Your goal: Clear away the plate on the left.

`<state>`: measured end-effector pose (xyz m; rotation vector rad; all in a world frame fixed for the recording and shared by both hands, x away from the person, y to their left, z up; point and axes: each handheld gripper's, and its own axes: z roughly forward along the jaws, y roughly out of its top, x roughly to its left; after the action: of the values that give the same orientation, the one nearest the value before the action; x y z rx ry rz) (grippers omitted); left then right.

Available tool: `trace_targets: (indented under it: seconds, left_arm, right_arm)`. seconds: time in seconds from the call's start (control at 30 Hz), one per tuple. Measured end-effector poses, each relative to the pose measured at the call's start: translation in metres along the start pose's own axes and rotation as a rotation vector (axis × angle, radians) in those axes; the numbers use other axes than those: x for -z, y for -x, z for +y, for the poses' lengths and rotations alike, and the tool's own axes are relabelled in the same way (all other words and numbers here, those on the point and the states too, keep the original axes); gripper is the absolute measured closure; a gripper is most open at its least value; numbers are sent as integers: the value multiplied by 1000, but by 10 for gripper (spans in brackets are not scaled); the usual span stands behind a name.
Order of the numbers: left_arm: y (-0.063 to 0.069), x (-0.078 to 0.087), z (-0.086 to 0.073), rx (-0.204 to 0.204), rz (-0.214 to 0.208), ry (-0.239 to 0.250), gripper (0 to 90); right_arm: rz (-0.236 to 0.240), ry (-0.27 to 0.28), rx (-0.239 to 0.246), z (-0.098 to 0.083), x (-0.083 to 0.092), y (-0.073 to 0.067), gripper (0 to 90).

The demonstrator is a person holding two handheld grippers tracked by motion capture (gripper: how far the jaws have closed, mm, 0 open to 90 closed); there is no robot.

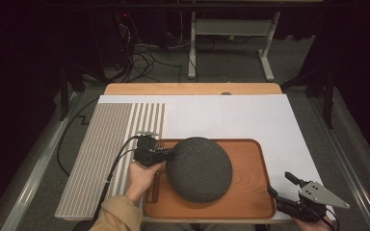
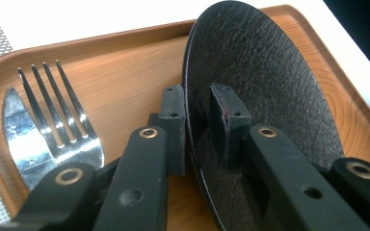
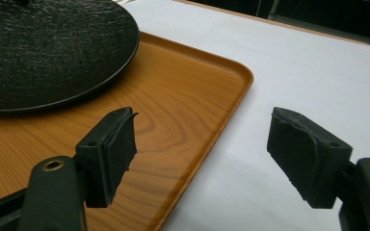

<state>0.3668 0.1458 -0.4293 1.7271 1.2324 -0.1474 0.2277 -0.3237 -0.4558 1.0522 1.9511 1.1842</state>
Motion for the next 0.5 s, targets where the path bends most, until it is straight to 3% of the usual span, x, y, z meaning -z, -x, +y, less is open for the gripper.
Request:
trace_targets:
  seconds: [0.1, 0.3, 0.5]
  left_arm:
    - [2, -2, 0, -30, 35, -26, 733]
    - [7, -11, -4, -82, 67, -105, 723]
    - [9, -17, -5, -91, 79, -130, 714]
  right_arm:
    - [0, -1, -2, 0, 0, 0, 258]
    - [3, -3, 0, 0, 0, 0, 258]
    - [7, -4, -1, 0, 0, 0, 257]
